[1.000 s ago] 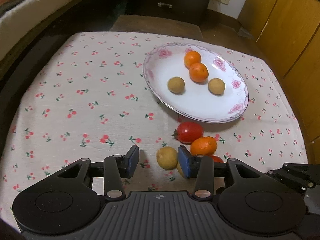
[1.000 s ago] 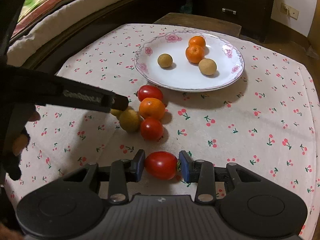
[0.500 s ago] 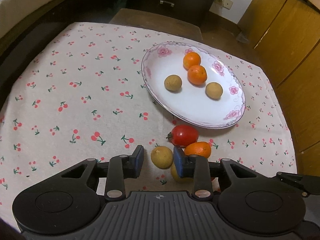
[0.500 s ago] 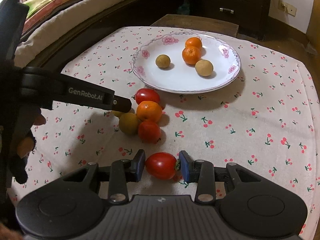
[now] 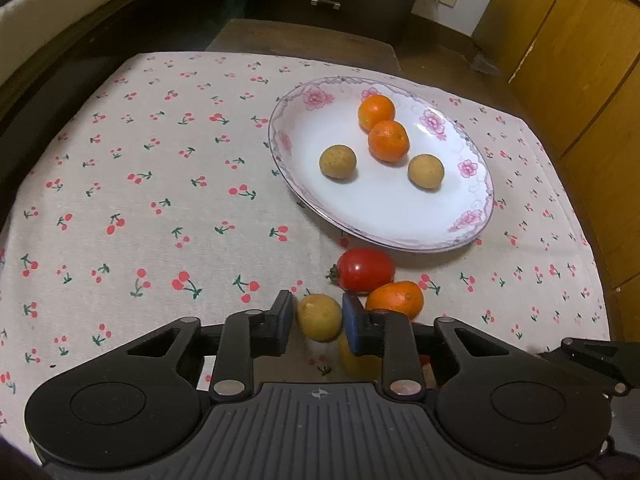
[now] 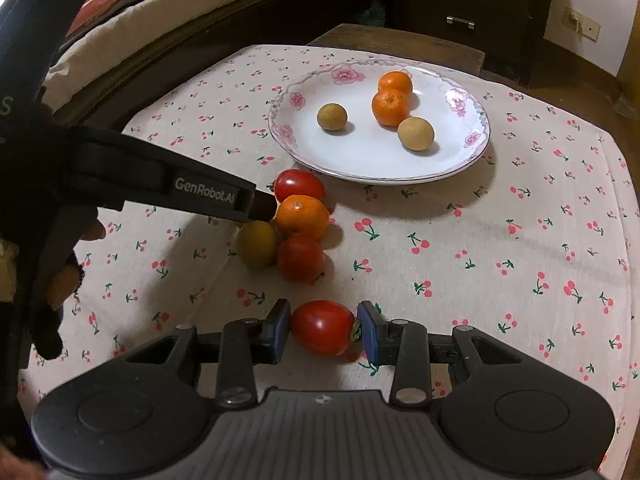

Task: Organize fruits
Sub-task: 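Close the right tool on the red tomato while the left tool grasps a brown fruit, then hold the tomato and brown fruit in both tools above the cloth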

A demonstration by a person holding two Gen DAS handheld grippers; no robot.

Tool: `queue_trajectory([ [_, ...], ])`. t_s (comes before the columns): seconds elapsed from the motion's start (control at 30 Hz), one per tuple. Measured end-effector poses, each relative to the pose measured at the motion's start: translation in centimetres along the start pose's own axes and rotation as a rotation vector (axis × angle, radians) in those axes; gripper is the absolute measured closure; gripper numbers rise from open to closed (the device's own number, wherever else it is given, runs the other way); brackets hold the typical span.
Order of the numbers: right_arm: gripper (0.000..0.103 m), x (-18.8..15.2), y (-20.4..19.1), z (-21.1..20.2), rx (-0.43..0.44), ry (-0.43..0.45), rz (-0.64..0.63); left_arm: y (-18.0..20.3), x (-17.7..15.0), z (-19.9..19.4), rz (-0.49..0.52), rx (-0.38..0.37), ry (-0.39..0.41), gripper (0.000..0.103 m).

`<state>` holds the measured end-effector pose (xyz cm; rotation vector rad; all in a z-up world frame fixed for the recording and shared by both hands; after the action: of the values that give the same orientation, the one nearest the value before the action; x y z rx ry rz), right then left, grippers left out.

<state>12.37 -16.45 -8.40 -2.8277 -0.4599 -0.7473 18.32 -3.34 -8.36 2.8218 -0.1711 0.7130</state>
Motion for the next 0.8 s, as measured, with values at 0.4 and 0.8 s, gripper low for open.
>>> queue_trajectory([
  [0.4,0.068,-0.4,-0.1,-1.7,-0.002,0.011,0.005,-0.6,-1.5,-2.4,0.011,0.002,0.002,0.070],
  [0.8,0.068,-1.1,-0.1,-0.7,-0.008,-0.004,-0.016,-0.6,-2.4,-2.0,0.015,-0.005,-0.020,0.069],
])
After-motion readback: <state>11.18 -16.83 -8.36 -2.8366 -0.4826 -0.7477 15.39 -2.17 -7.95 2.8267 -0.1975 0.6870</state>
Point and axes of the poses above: each gripper's, at about its wrist camera, not at the fingertips, and z roughly the way its jaws point, y to its right, x to its top, the point moved 5 cm from there along z, roughly the way its jaws point, and after that the axes turned 2 degrees about -z, right-handed, at the moved point
